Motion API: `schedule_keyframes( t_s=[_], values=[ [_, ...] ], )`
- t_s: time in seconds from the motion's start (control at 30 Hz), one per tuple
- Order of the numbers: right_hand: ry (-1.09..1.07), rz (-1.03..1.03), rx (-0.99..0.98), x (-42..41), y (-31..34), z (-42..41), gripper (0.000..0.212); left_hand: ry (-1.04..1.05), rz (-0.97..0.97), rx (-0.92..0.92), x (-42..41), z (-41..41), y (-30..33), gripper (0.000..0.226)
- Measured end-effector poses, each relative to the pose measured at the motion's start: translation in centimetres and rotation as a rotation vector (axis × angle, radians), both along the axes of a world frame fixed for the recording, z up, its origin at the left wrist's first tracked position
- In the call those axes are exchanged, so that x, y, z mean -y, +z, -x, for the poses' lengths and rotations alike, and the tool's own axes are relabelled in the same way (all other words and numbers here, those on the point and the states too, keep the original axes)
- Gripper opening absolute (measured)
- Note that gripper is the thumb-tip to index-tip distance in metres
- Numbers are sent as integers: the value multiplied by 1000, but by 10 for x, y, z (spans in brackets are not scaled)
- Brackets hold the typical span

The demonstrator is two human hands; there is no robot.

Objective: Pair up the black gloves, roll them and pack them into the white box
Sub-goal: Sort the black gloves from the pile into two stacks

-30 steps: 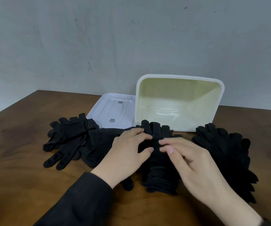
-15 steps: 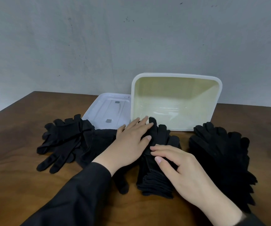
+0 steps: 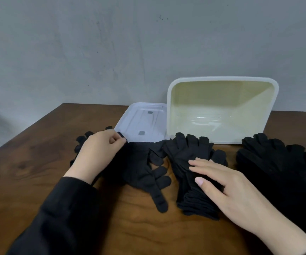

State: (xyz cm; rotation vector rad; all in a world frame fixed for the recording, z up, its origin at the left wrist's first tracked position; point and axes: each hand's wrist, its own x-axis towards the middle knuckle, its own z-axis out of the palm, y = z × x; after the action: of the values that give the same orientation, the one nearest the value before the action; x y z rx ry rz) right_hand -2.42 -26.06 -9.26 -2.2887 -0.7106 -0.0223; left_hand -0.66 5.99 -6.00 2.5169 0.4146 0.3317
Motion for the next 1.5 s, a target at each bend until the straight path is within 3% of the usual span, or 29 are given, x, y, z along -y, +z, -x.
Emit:
schedule_keyframes(
  t_s=[0.07, 0.27, 0.37, 0.53, 0.63, 0.77, 0.9, 1.13, 1.27, 1.4, 1.5],
  values=[
    [2, -6, 0, -1, 1, 0, 42, -60, -57, -76, 0, 1, -5, 18],
    [-15, -6, -9, -1, 1, 2, 42, -219, -329, -325, 15, 3, -4, 64],
    [-34, -14, -12, -1, 1, 3, 43, -264, -346, -322, 18, 4, -7, 56],
    [-35, -27, -22, -3, 2, 4, 43, -273, -292, -248, 23, 5, -7, 17],
    [-34, -29, -19, -3, 2, 3, 42, -239, -37, -20, 23, 6, -5, 10],
    [-38, -20, -18, -3, 3, 4, 40, -184, 649, 390, 28, 9, 4, 16],
    [-51, -19, -27, -3, 6, 5, 40, -210, 966, 476, 34, 11, 6, 21],
    [-154, -133, 97, -15, 34, 14, 55, -352, 819, 420, 57, 22, 11, 27],
    [-90, -247, -125, -43, 60, -5, 64, -459, 846, 415, 70, 30, 12, 32],
    [-99, -210, -84, -57, 73, -28, 2, -495, 881, 335, 76, 29, 9, 42],
    [-184, -333, -46, -51, 93, -35, 12, -496, 837, 185, 70, 27, 9, 34]
  ],
)
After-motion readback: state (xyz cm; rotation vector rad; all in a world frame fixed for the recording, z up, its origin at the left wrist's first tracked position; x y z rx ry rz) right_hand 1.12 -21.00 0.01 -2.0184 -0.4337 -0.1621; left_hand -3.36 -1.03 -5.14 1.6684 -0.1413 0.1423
